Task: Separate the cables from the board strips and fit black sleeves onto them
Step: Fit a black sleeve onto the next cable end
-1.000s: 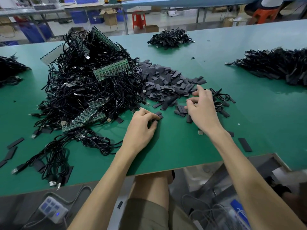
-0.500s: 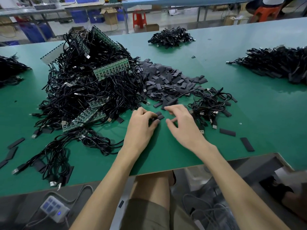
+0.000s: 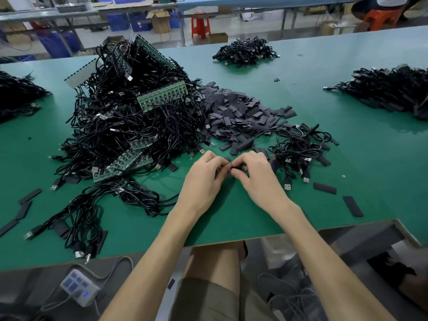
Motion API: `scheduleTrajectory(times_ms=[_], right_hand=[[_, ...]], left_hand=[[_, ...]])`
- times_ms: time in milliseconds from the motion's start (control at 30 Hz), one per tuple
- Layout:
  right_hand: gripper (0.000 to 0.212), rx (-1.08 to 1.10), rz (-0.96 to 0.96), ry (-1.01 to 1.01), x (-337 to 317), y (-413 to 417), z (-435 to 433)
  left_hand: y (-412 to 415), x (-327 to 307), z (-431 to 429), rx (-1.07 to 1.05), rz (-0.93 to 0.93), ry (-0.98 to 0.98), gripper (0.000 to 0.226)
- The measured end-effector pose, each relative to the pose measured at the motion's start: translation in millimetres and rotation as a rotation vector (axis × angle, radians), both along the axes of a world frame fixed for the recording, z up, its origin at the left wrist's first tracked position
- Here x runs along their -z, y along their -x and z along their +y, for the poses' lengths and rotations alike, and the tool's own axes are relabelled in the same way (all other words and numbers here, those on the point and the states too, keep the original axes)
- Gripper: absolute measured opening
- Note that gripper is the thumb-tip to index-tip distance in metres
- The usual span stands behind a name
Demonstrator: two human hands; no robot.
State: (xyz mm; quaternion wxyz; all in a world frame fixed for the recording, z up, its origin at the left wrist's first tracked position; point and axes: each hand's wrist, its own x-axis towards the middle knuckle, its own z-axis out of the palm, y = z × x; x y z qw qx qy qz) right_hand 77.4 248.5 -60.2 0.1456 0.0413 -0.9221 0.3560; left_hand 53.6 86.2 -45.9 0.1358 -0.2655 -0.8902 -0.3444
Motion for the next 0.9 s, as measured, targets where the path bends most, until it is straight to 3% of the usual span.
scheduleTrajectory(times_ms=[200,333,400,500,567,667,767,900], right_hand=[[0.012,0.007,-0.031,0.2,-5.1,-3.4,3.7],[0.021,-0.033,-0.003,0.24,-5.3,-5.9,5.8],[0.026,-0.054,0.0,0.258,-5.3,-6.3,7.5],[0.025,-0.065,-0.008,0.263,-5.0,-6.7,8.0],[0.021,-0.065,-0.023,0.272,-5.0,-6.7,6.9],[0.019,-0.069,-0.051,0.273,-6.6,-6.7,5.7],[0.019,-0.1,-0.088,0.234,-7.2,-7.7,5.1],[0.014,-0.141,-0.107,0.254,-8.8,-8.9,4.5]], left_hand=[[-8.4,-12.6,-1.4,0.036,0.074,-0.114,0.015],[-13.7,-29.8,-18.6,0.032,0.09,-0.046,0.015],[-13.5,-41.9,-37.6,0.008,-0.026,0.045,0.014],[-5.4,-57.5,-76.5,-0.064,-0.273,0.407,0.022],[-3.3,-61.0,-95.3,-0.048,-0.44,0.512,0.029],[-7.7,-51.4,-94.4,0.03,-0.56,0.412,0.029],[-9.3,-35.4,-80.4,0.024,-0.576,0.335,0.029],[-9.5,-21.6,-60.1,-0.027,-0.545,0.084,0.029]])
